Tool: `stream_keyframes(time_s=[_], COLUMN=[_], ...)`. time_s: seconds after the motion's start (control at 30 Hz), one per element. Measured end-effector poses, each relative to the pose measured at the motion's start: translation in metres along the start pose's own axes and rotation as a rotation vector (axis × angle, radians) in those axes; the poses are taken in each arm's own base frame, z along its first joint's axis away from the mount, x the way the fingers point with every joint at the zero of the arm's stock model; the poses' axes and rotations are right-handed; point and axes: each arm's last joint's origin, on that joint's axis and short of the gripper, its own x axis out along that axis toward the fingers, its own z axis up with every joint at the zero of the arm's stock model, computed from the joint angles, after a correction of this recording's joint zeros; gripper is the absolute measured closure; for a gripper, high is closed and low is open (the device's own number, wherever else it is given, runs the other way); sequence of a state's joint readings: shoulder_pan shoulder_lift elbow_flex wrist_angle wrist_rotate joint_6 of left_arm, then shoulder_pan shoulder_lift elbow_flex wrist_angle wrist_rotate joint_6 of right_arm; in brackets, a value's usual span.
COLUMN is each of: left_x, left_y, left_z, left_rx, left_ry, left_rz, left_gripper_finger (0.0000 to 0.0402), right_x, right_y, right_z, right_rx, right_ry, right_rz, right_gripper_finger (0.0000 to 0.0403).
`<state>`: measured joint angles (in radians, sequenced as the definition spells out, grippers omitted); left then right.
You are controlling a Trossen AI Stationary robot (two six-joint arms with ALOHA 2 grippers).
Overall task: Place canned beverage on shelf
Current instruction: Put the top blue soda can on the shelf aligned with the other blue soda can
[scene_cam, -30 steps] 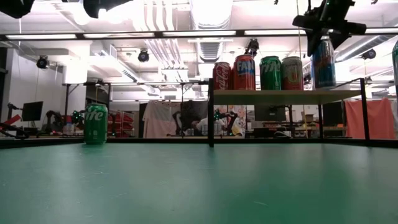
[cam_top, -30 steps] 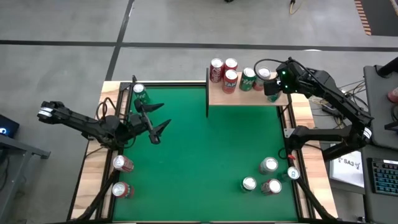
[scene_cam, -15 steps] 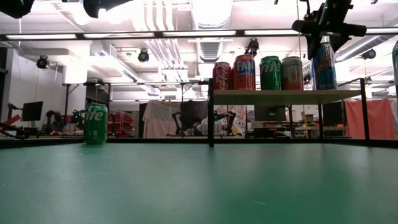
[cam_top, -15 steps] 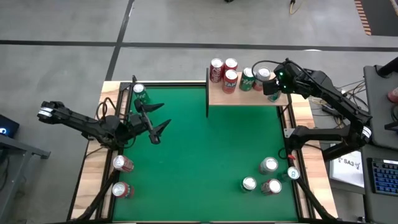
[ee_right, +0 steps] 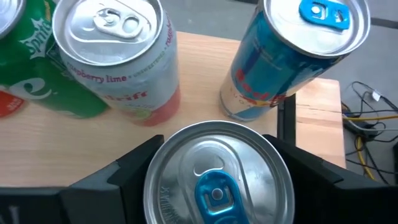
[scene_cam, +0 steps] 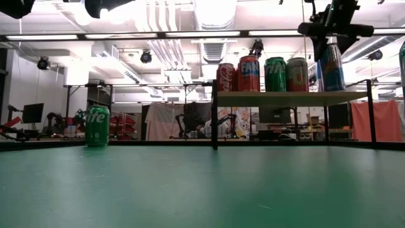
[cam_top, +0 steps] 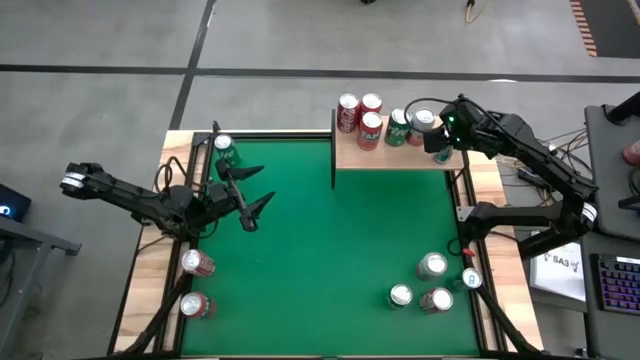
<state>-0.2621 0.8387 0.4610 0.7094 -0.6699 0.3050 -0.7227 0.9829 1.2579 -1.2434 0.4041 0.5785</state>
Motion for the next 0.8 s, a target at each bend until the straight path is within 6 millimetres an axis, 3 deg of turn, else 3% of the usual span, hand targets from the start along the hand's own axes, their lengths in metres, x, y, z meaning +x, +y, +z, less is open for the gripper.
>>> stream_keyframes(time_s=[0.43,0.8], left_x=[0.0,0.0], left_y=[0.0,0.0], left_z=[0.0,-0.001], left_rx=[0.003,0.005], left_ry=[0.003,0.005], left_rz=[-0.001,-0.001], left_gripper_finger=[0.0086,0.0086], right_x=[-0.001,-0.033], right_y=[-0.001,-0.005], right_z=[0.001,0.02], right_rx=[-0.009,0.034], right_ry=[-0.016,-0.123], right_rz=[-0.019,0.046], right_gripper_finger=[0.0086,0.0077])
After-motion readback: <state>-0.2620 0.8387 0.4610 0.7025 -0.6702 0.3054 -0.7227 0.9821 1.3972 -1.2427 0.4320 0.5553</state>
